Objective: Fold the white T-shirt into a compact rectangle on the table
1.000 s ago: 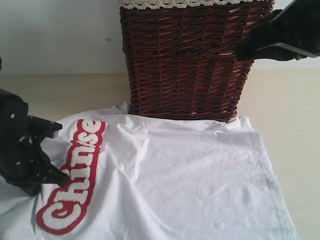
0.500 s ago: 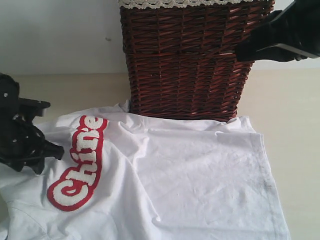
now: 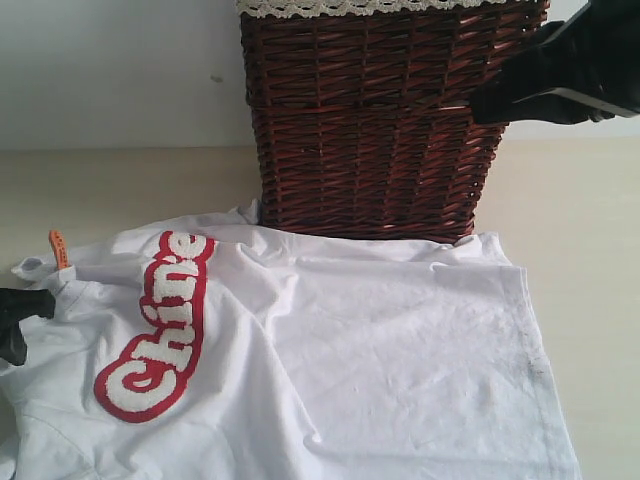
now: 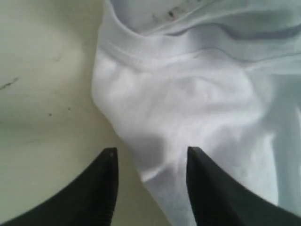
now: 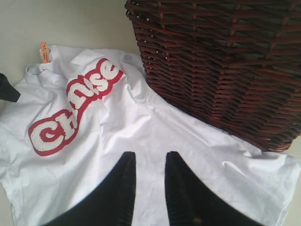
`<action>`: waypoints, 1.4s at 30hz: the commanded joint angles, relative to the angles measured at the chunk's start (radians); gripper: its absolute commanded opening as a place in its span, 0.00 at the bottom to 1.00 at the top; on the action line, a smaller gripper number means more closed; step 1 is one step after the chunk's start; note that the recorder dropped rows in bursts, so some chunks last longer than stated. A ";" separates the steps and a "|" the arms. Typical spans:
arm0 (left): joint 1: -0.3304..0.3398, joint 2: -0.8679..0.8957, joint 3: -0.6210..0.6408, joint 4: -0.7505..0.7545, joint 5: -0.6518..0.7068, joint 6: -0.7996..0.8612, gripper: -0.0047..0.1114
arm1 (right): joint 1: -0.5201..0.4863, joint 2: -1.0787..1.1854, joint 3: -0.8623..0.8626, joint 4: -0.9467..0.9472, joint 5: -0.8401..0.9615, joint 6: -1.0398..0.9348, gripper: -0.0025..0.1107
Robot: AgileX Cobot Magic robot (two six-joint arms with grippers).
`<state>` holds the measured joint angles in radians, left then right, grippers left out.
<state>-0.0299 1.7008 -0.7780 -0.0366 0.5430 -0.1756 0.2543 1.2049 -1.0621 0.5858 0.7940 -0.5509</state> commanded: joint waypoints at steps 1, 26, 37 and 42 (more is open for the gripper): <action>0.011 0.071 0.007 -0.038 -0.027 0.032 0.44 | 0.002 0.000 -0.002 0.008 0.001 -0.004 0.23; -0.110 -0.095 -0.152 -0.039 0.302 0.063 0.04 | 0.002 0.000 -0.002 0.019 0.003 -0.004 0.23; -0.348 -0.002 -0.179 0.200 0.255 -0.056 0.63 | 0.002 0.000 -0.002 0.017 0.026 -0.004 0.23; -0.339 -0.111 -0.176 0.366 0.338 -0.100 0.64 | 0.002 0.000 -0.002 0.017 0.029 -0.004 0.23</action>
<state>-0.3706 1.6519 -0.9526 0.3681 0.9381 -0.2965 0.2543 1.2049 -1.0621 0.5977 0.8202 -0.5509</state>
